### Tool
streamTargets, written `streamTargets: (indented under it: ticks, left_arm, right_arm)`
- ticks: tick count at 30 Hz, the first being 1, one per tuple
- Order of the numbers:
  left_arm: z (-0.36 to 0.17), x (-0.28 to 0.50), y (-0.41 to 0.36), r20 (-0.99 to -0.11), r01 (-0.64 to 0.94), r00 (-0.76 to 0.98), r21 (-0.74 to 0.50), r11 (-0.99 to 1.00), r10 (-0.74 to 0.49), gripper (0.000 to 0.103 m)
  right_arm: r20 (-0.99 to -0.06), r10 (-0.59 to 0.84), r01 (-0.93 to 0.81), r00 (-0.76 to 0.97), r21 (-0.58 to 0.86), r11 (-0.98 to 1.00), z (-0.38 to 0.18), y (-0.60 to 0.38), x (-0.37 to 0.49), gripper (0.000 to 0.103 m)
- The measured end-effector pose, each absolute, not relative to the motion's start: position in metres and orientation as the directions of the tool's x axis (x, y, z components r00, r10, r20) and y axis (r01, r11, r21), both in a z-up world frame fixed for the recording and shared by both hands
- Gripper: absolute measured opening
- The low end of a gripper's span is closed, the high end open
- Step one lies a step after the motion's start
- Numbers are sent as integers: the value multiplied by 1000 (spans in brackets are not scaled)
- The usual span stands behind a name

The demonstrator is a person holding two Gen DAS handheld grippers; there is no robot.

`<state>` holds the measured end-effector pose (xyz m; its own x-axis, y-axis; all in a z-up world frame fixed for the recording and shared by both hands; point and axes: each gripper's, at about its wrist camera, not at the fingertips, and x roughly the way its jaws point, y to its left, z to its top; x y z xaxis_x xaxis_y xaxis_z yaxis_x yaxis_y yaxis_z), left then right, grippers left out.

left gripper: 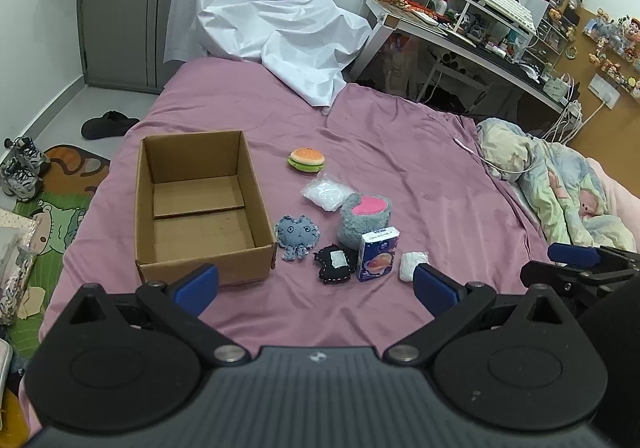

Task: Organize soft objects
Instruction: 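Move both grippers toward the soft items on the pink bed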

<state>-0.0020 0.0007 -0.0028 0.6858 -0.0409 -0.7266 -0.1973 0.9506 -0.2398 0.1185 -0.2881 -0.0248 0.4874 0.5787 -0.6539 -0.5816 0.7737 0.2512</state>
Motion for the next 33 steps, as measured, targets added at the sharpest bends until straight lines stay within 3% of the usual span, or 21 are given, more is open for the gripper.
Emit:
streamTargets:
  ticks: [33]
  left_arm:
    - [-13,11,-7,-732,-161,678,-237,958,-67,102]
  right_arm:
    - [-662,545,-553,514,228,801,-29,-297,125,103]
